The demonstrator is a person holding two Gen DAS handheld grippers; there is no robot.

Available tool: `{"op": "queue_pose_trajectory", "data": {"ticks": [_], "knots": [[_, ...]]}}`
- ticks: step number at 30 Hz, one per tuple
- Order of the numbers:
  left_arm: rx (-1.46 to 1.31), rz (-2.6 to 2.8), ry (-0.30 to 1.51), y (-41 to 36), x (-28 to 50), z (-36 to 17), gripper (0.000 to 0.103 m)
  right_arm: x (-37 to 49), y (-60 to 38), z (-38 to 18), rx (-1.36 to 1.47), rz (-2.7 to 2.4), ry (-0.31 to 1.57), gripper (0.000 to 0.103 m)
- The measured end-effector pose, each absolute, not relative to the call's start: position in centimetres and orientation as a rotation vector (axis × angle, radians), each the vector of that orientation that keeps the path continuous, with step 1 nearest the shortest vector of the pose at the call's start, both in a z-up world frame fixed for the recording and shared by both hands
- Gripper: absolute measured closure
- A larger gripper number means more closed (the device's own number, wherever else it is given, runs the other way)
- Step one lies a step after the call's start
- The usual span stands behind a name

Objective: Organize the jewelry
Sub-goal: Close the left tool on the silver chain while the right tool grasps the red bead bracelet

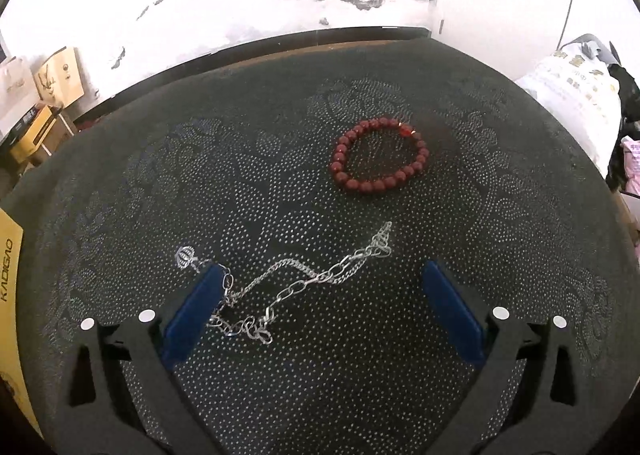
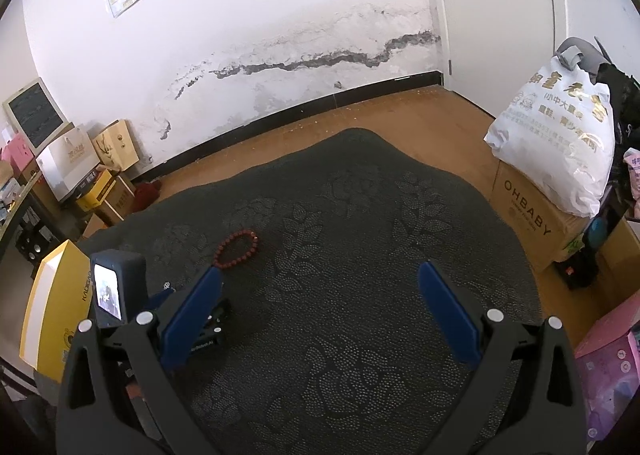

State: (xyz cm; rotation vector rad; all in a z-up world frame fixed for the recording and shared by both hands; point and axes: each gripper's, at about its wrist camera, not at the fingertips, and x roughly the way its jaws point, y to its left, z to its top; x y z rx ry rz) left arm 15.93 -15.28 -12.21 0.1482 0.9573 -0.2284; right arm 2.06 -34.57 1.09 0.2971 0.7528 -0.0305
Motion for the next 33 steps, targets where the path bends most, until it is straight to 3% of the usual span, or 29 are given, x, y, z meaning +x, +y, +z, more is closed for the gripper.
{"op": "queue_pose_trajectory", "data": {"ticks": [4,9,12,22,33], "knots": [[0.147,-0.211,0.941,-14.6,15.5,-12.1,0.022,2.3,-33.9,1.0,0.285,-0.013,0.753,0.008],[0.171,-0.187,0.912,-13.7,15.5,-11.5,0.076,2.7,-33.1,1.1,0.267,0.004,0.749,0.008],[0.184,-0.173,0.913,-13.2,15.6,-11.4,0.097,2.9,-32.5,1.0,0.252,0.009,0.754,0.008],[0.112,-0.164,0.901,-9.5,14.3,-7.8,0.098,5.3,-29.1,-1.1,0.152,0.050,0.828,0.008],[0.069,-0.137,0.864,-3.0,10.3,-1.9,0.098,11.9,-21.2,-9.9,-0.073,0.121,1.044,0.008]]}}
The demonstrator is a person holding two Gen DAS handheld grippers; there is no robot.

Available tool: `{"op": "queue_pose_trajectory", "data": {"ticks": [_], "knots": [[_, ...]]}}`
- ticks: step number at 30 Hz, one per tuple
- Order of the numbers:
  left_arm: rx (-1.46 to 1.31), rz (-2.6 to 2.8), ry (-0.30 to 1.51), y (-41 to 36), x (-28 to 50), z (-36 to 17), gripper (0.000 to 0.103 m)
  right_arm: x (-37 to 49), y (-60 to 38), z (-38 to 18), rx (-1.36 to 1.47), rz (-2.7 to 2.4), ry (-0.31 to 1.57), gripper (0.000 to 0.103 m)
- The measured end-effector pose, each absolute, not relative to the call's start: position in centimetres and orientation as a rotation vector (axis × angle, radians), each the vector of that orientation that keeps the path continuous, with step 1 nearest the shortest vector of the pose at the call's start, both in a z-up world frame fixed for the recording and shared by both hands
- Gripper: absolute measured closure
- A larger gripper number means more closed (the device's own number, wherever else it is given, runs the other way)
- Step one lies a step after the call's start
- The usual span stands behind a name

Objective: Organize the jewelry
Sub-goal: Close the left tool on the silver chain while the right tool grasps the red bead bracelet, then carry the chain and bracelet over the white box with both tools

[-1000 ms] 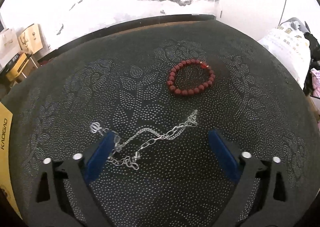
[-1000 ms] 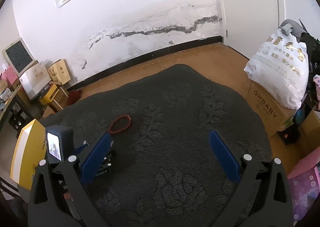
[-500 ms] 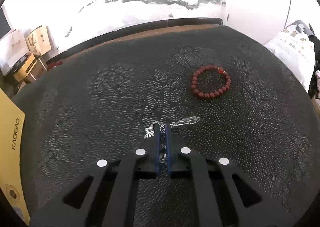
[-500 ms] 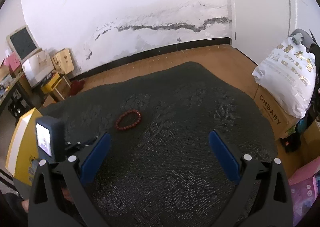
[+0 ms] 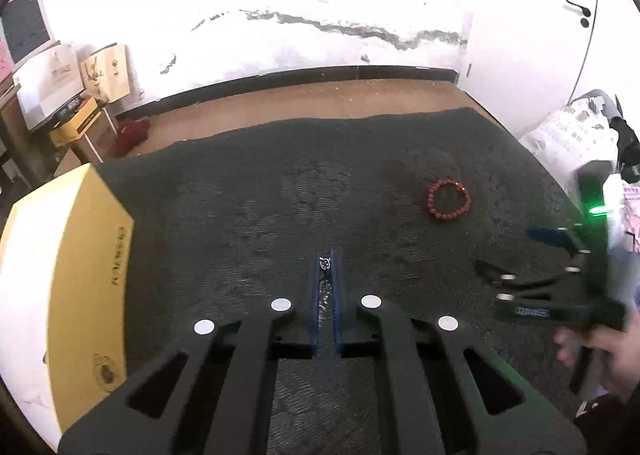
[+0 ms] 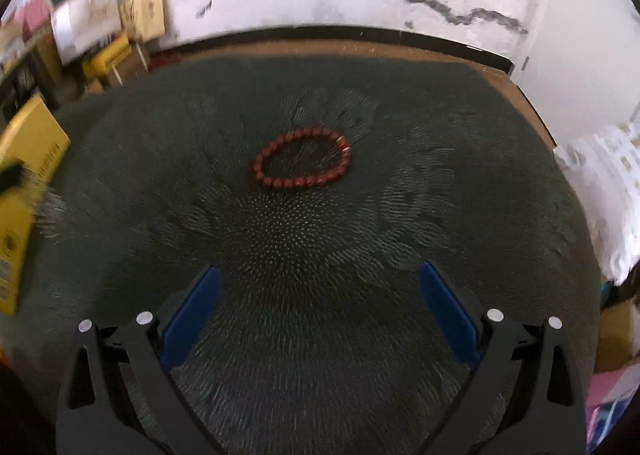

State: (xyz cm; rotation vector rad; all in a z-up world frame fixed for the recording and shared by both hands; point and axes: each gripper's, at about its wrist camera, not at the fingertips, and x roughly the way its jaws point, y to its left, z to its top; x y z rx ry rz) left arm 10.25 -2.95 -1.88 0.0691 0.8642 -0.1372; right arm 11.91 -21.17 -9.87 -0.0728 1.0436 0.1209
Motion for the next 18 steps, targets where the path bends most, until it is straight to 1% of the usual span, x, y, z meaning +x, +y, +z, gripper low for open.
{"op": "queue_pose_trajectory", "data": {"ticks": [2,3,9,10,11,12,13,14,18], "knots": [[0.060,-0.135,0.869,-1.9,10.1,-1.8,0.098,13.4,-20.7,-11.3,-0.077,0.114,1.062,0.008],[0.053,-0.132,0.873,-1.6,10.1,-1.9,0.098,14.1,-20.7,-11.5,-0.056,0.116,1.047,0.005],[0.028,-0.116,0.882,0.8,10.2,-2.0,0.098,18.1,-20.1,-12.0,-0.046,0.098,1.010,0.005],[0.027,-0.113,0.882,1.1,10.3,-1.9,0.098,18.6,-19.9,-12.1,-0.042,0.094,1.005,0.009],[0.023,-0.105,0.881,1.6,10.4,-1.8,0.098,18.8,-19.7,-11.9,-0.040,0.096,0.996,0.015],[0.020,-0.102,0.881,1.9,10.4,-1.8,0.098,19.1,-19.5,-11.7,-0.036,0.103,0.986,0.034],[0.018,-0.098,0.882,2.3,10.4,-1.7,0.098,19.2,-19.4,-11.4,-0.035,0.103,0.981,0.067],[0.016,-0.094,0.879,2.7,10.2,-1.6,0.098,19.5,-19.1,-11.0,-0.026,0.114,0.987,0.088],[0.018,-0.079,0.882,3.7,10.0,-1.3,0.098,19.6,-18.6,-10.6,-0.004,0.103,1.017,0.088]]}}
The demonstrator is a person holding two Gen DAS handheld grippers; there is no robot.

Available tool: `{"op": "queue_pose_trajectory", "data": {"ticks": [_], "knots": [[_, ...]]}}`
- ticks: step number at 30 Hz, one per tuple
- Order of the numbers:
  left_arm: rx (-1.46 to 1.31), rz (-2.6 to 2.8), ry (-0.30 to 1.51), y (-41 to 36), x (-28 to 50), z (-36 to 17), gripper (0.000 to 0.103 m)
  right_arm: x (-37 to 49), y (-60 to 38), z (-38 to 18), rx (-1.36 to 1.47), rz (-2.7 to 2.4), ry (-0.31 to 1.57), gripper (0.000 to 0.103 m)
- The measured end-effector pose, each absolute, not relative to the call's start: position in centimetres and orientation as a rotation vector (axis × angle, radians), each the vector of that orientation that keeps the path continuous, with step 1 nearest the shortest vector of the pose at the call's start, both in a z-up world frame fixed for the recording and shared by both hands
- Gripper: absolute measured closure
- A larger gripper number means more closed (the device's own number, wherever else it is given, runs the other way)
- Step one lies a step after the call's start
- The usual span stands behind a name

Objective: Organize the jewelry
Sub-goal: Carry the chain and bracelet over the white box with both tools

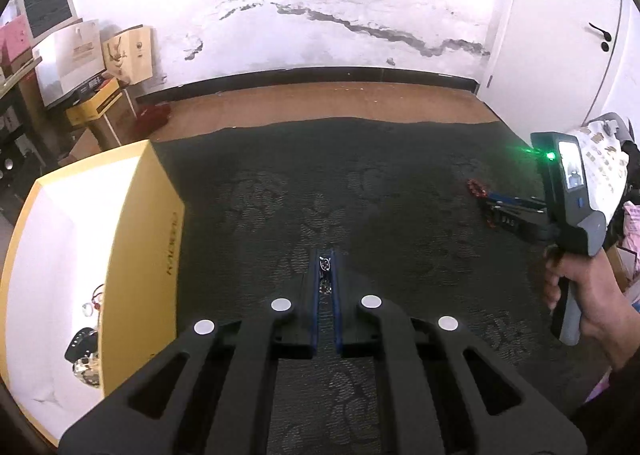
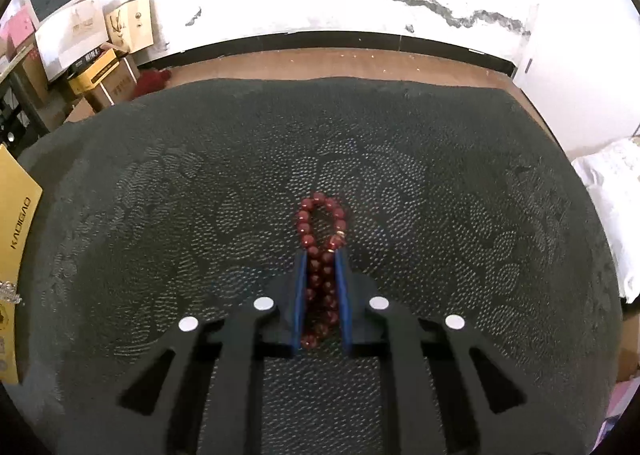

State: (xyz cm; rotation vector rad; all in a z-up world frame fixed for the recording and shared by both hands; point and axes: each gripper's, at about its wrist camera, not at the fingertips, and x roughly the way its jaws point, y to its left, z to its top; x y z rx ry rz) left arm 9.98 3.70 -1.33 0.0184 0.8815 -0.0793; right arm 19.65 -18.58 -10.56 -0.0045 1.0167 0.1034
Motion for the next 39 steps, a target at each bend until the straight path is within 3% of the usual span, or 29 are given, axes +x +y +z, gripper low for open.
{"op": "queue_pose_trajectory", "data": {"ticks": [19,29,39], "knots": [[-0.012,0.024,0.769,10.6,4.9,5.9,0.098,9.8,-5.3,5.7,-0.023,0.413,0.801,0.089],[-0.114,0.200,0.742,21.2,2.1,7.1,0.098,7.4,6.6,6.9,-0.099,0.587,0.781,0.089],[-0.153,0.316,0.777,28.7,-0.7,4.3,0.098,4.3,18.5,3.9,-0.206,0.748,0.822,0.088]]}}
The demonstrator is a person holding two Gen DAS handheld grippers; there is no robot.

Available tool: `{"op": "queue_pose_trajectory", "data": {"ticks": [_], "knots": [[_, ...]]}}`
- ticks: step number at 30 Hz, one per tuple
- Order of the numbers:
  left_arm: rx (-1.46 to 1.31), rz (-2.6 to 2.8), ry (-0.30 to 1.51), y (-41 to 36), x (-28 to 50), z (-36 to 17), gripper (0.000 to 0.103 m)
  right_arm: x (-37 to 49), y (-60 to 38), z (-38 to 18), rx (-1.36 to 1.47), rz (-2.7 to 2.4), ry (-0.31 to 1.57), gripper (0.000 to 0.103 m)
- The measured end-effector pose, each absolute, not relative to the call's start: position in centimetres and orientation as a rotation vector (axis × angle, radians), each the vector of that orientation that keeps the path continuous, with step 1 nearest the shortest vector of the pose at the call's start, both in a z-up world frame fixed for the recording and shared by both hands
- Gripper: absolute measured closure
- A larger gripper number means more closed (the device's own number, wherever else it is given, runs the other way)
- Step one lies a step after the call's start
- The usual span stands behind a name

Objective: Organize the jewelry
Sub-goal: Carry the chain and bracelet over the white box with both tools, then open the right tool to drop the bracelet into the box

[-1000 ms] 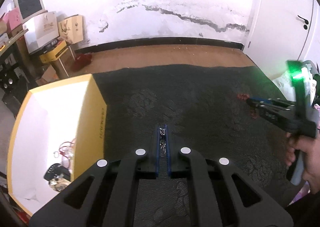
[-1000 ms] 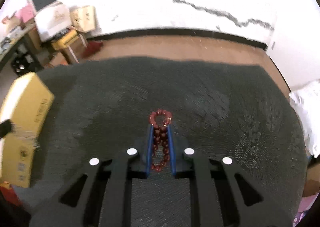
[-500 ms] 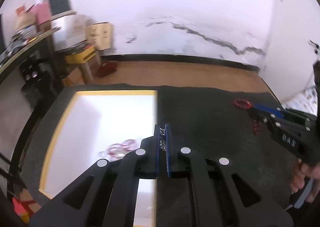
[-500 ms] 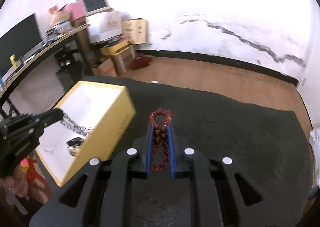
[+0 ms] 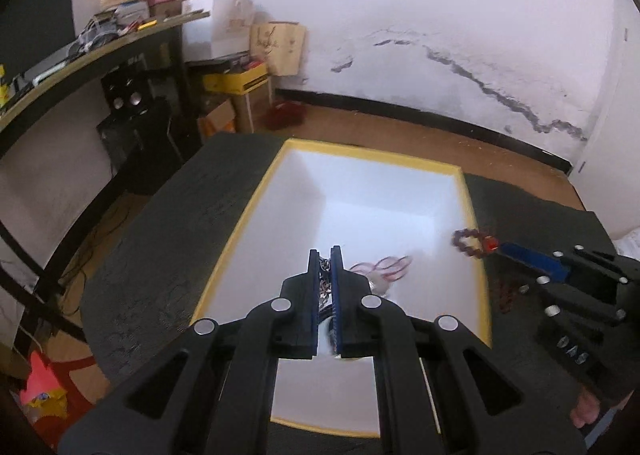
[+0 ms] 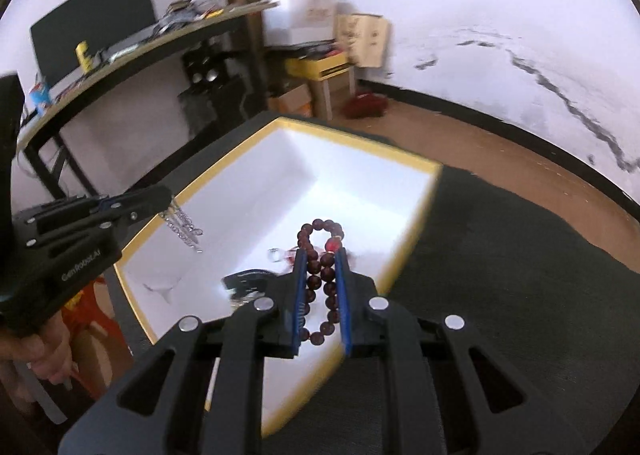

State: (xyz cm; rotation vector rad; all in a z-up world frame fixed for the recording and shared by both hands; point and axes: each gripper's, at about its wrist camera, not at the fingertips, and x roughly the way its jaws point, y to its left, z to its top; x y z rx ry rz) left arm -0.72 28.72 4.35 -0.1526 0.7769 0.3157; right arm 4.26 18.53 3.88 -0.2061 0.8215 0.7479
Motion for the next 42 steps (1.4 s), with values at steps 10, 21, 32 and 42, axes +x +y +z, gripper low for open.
{"op": "queue_pose_trajectory", "data": {"ticks": [10,21,32,42], "knots": [[-0.196,0.361,0.801,33.1,-2.4,2.5,0.098,4.3,23.1,-0.6,-0.286,0.731,0.868,0.088],[-0.200,0.355,0.807,33.5,-2.5,2.2,0.098,4.5,23.1,-0.9,-0.286,0.719,0.849,0.056],[-0.204,0.348,0.826,32.5,-1.2,1.7,0.098,2.8,20.4,3.1,-0.253,0.728,0.716,0.012],[-0.176,0.309,0.873,29.8,1.2,0.5,0.098,1.1,11.3,5.8,-0.171,0.619,0.691,0.010]]}}
